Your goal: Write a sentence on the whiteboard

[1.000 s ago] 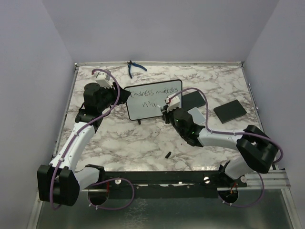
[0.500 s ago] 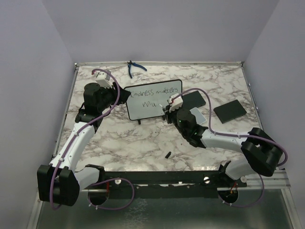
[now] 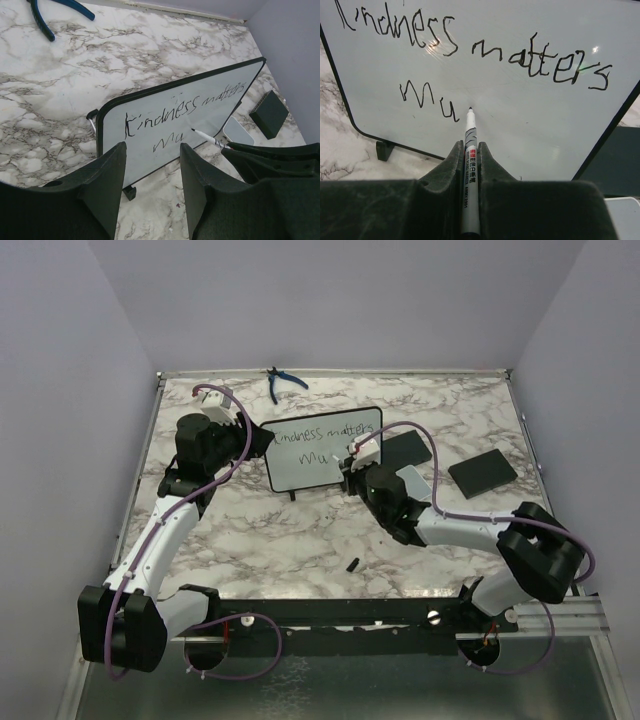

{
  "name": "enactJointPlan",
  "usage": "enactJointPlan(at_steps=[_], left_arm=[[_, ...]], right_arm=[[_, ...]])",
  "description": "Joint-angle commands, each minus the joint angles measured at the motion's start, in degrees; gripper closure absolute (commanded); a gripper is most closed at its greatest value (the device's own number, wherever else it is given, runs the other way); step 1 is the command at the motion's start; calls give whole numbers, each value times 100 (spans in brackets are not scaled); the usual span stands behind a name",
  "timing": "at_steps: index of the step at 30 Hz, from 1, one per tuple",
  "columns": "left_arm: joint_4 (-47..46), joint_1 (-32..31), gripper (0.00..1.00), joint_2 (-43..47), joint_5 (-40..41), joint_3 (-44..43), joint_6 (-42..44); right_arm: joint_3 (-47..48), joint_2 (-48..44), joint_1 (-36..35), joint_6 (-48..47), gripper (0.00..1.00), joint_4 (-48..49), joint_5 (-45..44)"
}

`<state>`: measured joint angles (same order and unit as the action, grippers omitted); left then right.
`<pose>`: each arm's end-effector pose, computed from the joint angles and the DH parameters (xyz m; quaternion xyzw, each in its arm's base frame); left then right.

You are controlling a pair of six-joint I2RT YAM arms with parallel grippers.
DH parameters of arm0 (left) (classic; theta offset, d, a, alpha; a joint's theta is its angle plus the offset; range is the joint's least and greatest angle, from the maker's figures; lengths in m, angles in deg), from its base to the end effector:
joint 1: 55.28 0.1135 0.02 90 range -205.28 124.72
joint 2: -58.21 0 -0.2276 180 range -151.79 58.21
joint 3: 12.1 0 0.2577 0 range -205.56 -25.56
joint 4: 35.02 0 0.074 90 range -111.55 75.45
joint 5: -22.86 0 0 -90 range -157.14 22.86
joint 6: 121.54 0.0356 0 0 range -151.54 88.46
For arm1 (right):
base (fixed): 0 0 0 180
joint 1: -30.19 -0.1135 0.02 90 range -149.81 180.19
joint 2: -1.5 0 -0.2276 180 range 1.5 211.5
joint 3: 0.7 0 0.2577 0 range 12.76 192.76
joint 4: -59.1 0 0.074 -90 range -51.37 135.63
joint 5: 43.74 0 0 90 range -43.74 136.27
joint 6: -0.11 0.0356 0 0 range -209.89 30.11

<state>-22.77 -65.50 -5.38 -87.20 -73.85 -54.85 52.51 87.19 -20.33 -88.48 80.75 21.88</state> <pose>0.2739 -0.0618 0.2829 0.0179 0.7836 -0.3062 0.5403 0.2179 0.2414 0.1821 -0.1907 0.7411 0.1264 0.6312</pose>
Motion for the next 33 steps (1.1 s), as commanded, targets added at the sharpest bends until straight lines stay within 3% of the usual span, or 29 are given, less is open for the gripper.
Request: enactJointPlan(at_steps=[1,33], left_arm=[[-125,-16,51,119,-109,39,28],[-125,-15,51,117,-113,39,31]], right_arm=[[204,198,51,-63,99,156,-184],[80,380,60,113,99,-99,83]])
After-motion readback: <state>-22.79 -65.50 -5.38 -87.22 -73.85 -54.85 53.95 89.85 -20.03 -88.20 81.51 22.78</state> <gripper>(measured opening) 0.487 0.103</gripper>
